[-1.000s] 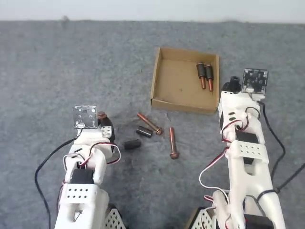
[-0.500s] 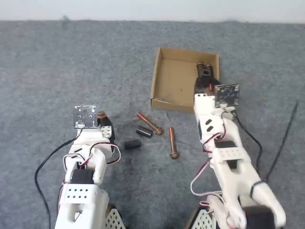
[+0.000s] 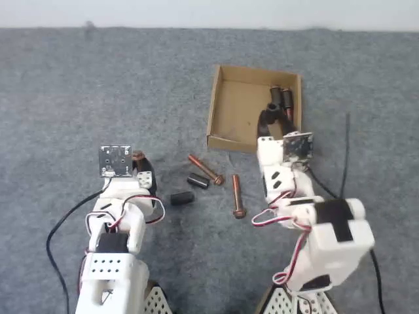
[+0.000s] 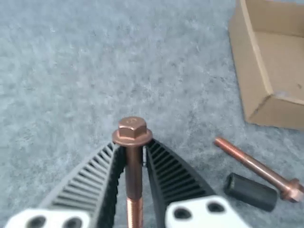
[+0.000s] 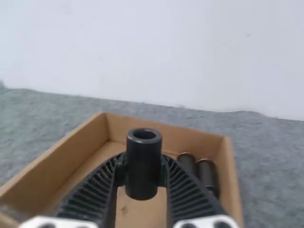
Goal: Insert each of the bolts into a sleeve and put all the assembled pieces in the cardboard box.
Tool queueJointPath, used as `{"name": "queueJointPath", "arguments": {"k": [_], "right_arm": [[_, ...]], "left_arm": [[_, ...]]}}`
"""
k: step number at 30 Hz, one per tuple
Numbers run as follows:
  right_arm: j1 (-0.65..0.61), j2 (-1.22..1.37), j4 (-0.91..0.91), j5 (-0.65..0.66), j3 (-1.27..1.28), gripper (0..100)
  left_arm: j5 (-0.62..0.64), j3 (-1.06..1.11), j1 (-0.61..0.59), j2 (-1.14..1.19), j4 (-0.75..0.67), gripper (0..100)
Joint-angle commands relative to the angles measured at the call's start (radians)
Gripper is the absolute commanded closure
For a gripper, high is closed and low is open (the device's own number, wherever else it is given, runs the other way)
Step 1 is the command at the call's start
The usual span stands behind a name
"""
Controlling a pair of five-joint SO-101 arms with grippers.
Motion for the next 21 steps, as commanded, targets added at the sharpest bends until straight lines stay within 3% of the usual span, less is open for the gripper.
{"name": "queueJointPath", "arguments": {"k": [1,14,21], "right_arm": [[-0.042,0.028,-0.082,0.015,-0.048,99.2],[-0.153,0.09,-0.124,0.017,0.061,99.2],[-0.232,0.09,-0.318,0.017,0.187,99.2]], "left_arm": [[0.0,-0.015,-0.018,-0.032,-0.044,99],[0.0,-0.016,-0.021,-0.032,-0.049,99],[0.0,-0.016,-0.021,-0.032,-0.049,99]]}}
